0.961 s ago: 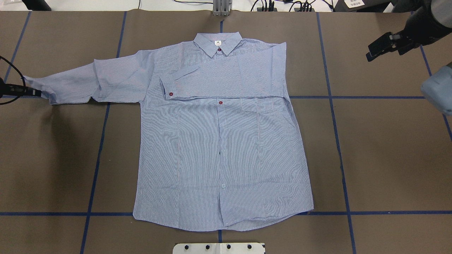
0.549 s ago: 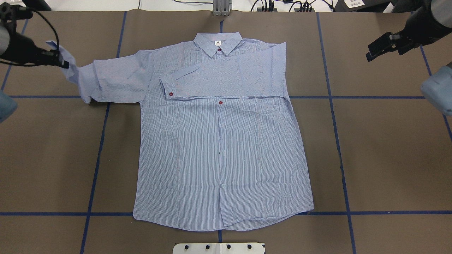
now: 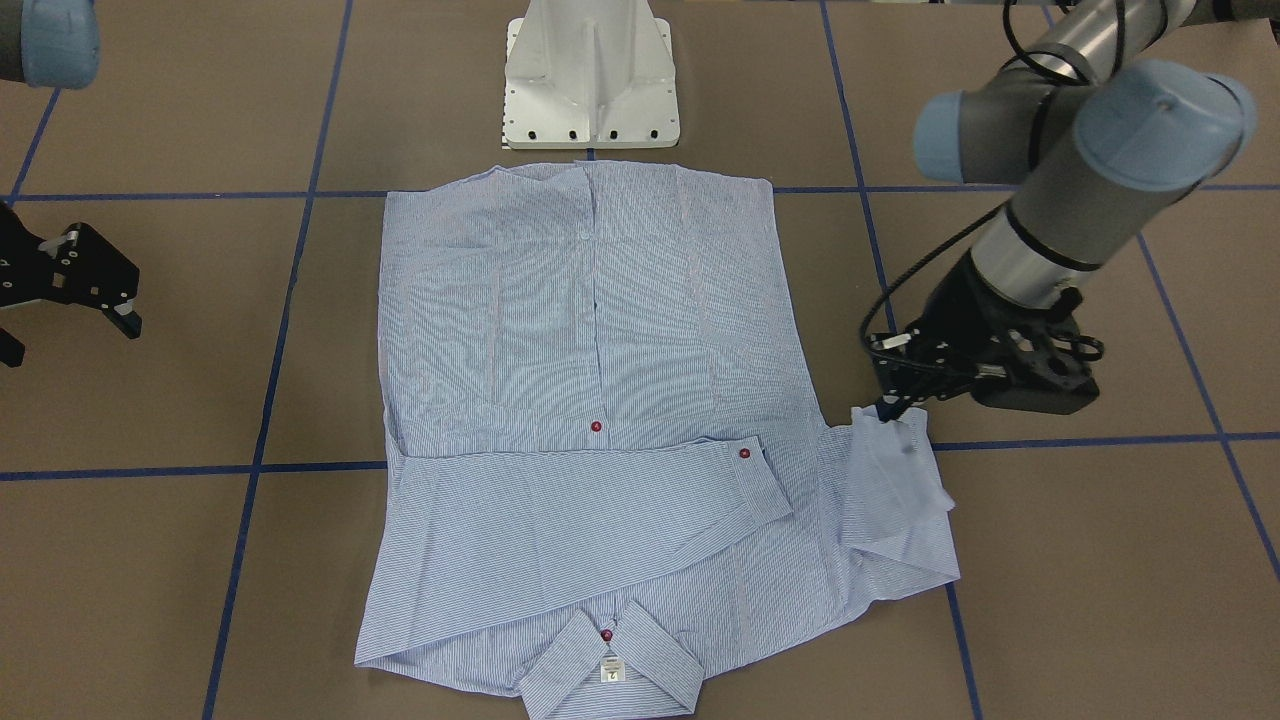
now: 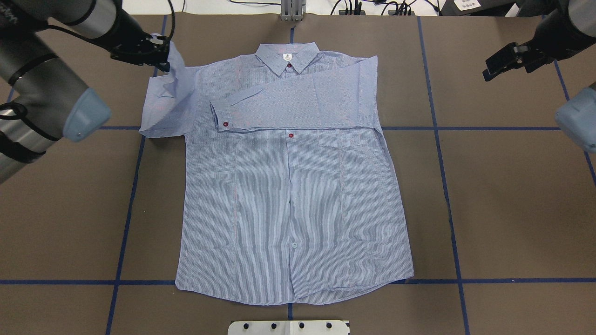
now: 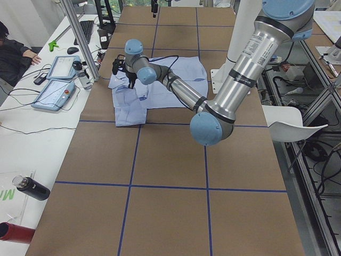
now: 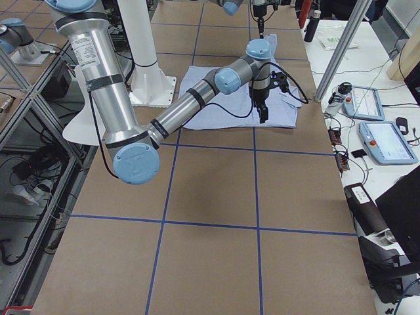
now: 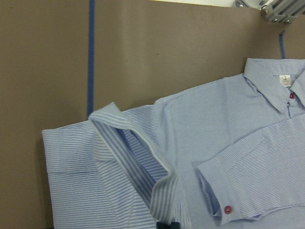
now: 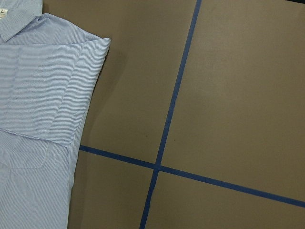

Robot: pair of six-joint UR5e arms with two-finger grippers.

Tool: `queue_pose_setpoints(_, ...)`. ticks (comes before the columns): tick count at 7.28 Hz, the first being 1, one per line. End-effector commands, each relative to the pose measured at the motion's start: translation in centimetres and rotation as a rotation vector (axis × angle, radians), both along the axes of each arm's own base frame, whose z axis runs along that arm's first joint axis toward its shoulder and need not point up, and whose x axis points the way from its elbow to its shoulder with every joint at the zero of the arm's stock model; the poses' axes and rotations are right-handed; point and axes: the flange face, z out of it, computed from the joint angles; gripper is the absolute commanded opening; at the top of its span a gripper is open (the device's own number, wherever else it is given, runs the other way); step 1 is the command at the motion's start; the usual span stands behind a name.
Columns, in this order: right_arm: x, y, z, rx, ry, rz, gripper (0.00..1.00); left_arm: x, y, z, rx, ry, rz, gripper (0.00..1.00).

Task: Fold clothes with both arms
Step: 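Lift the cuff with the left gripper and fold the sleeve across the chest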

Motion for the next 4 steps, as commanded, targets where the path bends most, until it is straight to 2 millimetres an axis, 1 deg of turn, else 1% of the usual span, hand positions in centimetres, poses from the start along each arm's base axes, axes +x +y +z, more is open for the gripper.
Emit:
queue_pose_setpoints(1,0.0,0.0,0.0,-0.001,0.000,0.000,0.99,5.2,0.7,-8.8,-0.063,0.008,-0.060,0.00)
queue_pose_setpoints(2,0.0,0.0,0.0,-0.001,0.000,0.000,0.99,6.8,-0.2,-12.1,-0.112,0.036,-0.094,0.00)
queue_pose_setpoints(3,0.1,0.0,0.0,-0.001,0.000,0.001,0.99,8.4,-1.2,-14.5,-0.166,0.053,-0.123,0.00)
queue_pose_setpoints(4,0.0,0.0,0.0,-0.001,0.000,0.000,0.99,12.1,-0.5,-16.0,-0.192,0.044,-0.150,0.00)
